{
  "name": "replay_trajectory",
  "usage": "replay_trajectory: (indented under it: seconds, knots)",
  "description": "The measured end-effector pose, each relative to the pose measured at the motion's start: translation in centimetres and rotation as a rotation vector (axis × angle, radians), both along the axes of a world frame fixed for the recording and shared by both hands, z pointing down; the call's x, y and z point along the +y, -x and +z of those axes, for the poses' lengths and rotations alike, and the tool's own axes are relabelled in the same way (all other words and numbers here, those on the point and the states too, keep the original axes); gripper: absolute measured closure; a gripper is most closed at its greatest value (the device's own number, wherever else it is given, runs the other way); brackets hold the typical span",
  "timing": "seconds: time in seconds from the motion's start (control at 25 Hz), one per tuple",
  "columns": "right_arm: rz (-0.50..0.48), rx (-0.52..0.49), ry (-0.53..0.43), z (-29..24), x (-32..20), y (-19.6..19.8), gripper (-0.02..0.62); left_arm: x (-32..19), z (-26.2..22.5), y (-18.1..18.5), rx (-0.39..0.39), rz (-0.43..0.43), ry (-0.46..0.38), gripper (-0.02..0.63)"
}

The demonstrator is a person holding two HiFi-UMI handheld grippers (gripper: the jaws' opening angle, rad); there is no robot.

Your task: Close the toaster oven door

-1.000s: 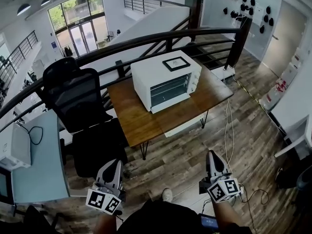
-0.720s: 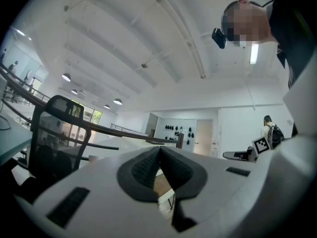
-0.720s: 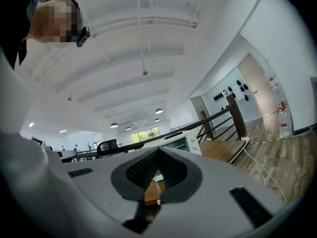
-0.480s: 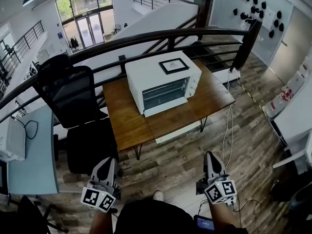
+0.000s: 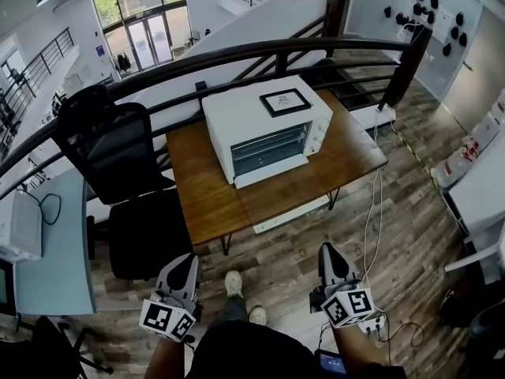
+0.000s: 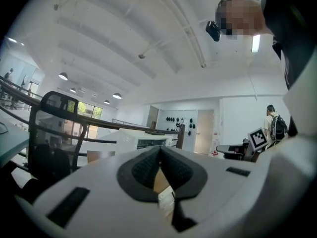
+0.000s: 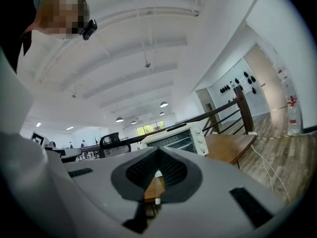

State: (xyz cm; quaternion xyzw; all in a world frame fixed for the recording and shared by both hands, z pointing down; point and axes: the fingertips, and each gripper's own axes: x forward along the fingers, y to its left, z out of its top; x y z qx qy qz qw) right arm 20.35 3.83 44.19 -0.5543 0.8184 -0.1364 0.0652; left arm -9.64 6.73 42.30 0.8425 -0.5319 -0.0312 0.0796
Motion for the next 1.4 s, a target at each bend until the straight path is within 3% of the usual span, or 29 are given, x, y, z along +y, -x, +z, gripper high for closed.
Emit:
replay_trajectory:
  seconds: [0.36,0.68,1.28,1.4]
  knots:
    - [0.023,0.061,0.046,1.8,-3.4,1.4,0.598,-5.1,1.8,-0.2,-0.005,0.071,0.031,0.597]
    - [0.046,0.043,0.100,3.4,-7.9,1.9,0.598,-9.6,3.2,-0.6,0.006,0.111,0.067,0.597]
    - [0.059,0.057,0.280,11.4,-13.0,3.1,0.598,-13.8,9.3,-1.9,-0.028,0.193,0.197,0.597]
    - [0.033,0.102,0.329,14.0,-13.1,4.1,0.598,-13.9,10.5,-1.9,-0.029,0.200,0.229,0.597]
